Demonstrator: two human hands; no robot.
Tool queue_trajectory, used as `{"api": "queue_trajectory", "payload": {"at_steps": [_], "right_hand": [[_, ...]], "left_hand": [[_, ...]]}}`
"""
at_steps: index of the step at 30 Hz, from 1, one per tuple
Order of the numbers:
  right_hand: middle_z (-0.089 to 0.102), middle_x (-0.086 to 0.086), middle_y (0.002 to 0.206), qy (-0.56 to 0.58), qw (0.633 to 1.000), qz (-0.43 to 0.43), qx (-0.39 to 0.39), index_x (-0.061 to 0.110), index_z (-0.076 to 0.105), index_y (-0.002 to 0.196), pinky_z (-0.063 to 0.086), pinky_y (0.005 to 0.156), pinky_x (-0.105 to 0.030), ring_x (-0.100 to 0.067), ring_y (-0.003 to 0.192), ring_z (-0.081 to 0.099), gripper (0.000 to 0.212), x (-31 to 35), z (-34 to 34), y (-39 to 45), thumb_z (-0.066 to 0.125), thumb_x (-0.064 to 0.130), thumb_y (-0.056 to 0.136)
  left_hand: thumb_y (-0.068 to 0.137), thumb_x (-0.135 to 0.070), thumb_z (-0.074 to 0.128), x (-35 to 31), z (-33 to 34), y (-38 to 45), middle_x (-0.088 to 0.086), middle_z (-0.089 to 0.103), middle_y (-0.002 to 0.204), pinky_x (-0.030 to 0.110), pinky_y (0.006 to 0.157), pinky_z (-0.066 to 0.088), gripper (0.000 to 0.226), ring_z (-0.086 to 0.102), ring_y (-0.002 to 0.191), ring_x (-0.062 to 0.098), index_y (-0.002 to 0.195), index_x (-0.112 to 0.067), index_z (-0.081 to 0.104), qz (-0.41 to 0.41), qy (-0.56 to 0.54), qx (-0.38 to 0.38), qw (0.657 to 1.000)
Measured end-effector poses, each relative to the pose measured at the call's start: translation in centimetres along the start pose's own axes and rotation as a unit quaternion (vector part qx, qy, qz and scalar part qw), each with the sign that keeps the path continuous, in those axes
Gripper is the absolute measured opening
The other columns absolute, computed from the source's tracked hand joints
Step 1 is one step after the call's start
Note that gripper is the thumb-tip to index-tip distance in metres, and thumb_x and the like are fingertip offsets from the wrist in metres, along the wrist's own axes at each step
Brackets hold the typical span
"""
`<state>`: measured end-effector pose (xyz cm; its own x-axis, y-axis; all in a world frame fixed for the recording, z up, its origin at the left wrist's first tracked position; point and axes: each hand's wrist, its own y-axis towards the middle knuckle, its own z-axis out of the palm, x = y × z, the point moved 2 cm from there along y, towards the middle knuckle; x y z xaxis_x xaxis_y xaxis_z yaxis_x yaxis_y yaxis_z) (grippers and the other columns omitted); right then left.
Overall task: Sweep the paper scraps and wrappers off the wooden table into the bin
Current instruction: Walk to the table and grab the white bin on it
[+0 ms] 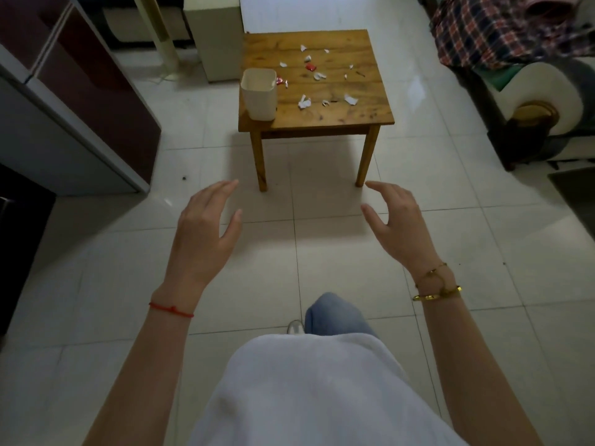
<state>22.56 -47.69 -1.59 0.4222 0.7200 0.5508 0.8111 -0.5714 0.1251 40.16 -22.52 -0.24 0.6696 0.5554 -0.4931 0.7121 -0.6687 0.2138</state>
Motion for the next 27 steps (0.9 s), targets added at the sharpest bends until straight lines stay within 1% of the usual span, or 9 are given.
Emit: {"api": "queue_trajectory", "payload": {"at_steps": [4, 6, 11, 15, 19, 22, 24, 27], "right_hand": [[0.057, -0.006, 0.13, 0.0, 1.0, 0.018, 0.0, 0.014, 0.05, 0.133, 0.039, 0.106, -0.039, -0.021, 0.124, 0.047, 0.042, -1.5, 1.4, 5.1, 0.055, 0.028, 0.094], [0.057, -0.005, 0.13, 0.0, 1.0, 0.023, 0.005, 0.014, 0.05, 0.133, 0.039, 0.106, -0.039, -0.021, 0.124, 0.047, 0.042, -2.3, 2.3, 7.9, 0.055, 0.028, 0.094], [0.057, -0.003, 0.13, -0.001, 1.0, 0.022, 0.017, 0.017, 0.049, 0.132, 0.039, 0.106, -0.036, -0.019, 0.124, 0.047, 0.042, -4.3, 4.0, 16.5, 0.055, 0.03, 0.093], [0.059, -0.005, 0.126, 0.003, 1.0, 0.007, 0.017, 0.015, 0.051, 0.131, 0.041, 0.102, -0.035, -0.02, 0.12, 0.049, 0.041, -5.1, 3.7, 25.3, 0.057, 0.028, 0.093], [0.061, -0.007, 0.117, 0.012, 1.0, -0.013, 0.004, 0.013, 0.053, 0.128, 0.042, 0.099, -0.039, -0.023, 0.113, 0.052, 0.038, -5.5, 2.3, 34.5, 0.059, 0.024, 0.092], [0.06, -0.007, 0.122, 0.019, 0.999, -0.029, 0.008, 0.012, 0.054, 0.128, 0.041, 0.1, -0.041, -0.024, 0.115, 0.052, 0.037, -5.5, 2.1, 40.6, 0.059, 0.021, 0.092], [0.06, -0.007, 0.123, 0.016, 0.999, -0.041, 0.009, 0.011, 0.054, 0.128, 0.04, 0.101, -0.039, -0.023, 0.117, 0.052, 0.038, -5.4, 2.3, 44.1, 0.059, 0.02, 0.092], [0.06, -0.006, 0.124, 0.009, 0.998, -0.053, 0.013, 0.012, 0.054, 0.128, 0.041, 0.101, -0.037, -0.022, 0.118, 0.051, 0.037, -5.2, 3.4, 48.5, 0.058, 0.021, 0.092]], "left_hand": [[0.096, -0.027, 0.047, 2.0, 1.3, 5.6, 0.002, 0.05, 0.143, 0.036, 0.113, 0.033, 0.047, 0.041, 0.135, 0.015, 0.142, -0.02, 0.042, 0.007, 0.004, 0.013, 1.0], [0.096, -0.027, 0.048, 2.8, 2.0, 8.4, 0.002, 0.05, 0.142, 0.039, 0.113, 0.035, 0.047, 0.041, 0.134, 0.015, 0.142, -0.02, 0.042, 0.004, 0.005, 0.017, 1.0], [0.096, -0.027, 0.048, 4.5, 4.1, 16.5, 0.002, 0.05, 0.142, 0.043, 0.111, 0.038, 0.046, 0.042, 0.133, 0.016, 0.142, -0.019, 0.044, -0.011, -0.004, 0.019, 1.0], [0.096, -0.025, 0.049, 5.2, 5.2, 24.3, 0.003, 0.052, 0.141, 0.043, 0.11, 0.039, 0.046, 0.044, 0.132, 0.017, 0.141, -0.018, 0.045, -0.017, -0.005, 0.008, 1.0], [0.096, -0.026, 0.048, 5.9, 5.8, 32.5, 0.004, 0.052, 0.14, 0.045, 0.109, 0.04, 0.045, 0.045, 0.132, 0.019, 0.14, -0.017, 0.045, -0.025, 0.0, -0.013, 1.0], [0.096, -0.027, 0.048, 6.5, 6.2, 37.7, 0.003, 0.052, 0.141, 0.042, 0.111, 0.038, 0.045, 0.044, 0.133, 0.018, 0.14, -0.019, 0.045, -0.031, -0.004, -0.024, 0.999], [0.096, -0.026, 0.049, 7.2, 6.5, 40.7, 0.002, 0.052, 0.141, 0.04, 0.111, 0.038, 0.045, 0.044, 0.133, 0.017, 0.141, -0.02, 0.044, -0.036, -0.003, -0.026, 0.999], [0.096, -0.026, 0.049, 8.5, 7.1, 44.5, 0.002, 0.053, 0.14, 0.041, 0.11, 0.039, 0.044, 0.045, 0.132, 0.018, 0.14, -0.019, 0.046, -0.043, -0.001, -0.02, 0.999]]}}
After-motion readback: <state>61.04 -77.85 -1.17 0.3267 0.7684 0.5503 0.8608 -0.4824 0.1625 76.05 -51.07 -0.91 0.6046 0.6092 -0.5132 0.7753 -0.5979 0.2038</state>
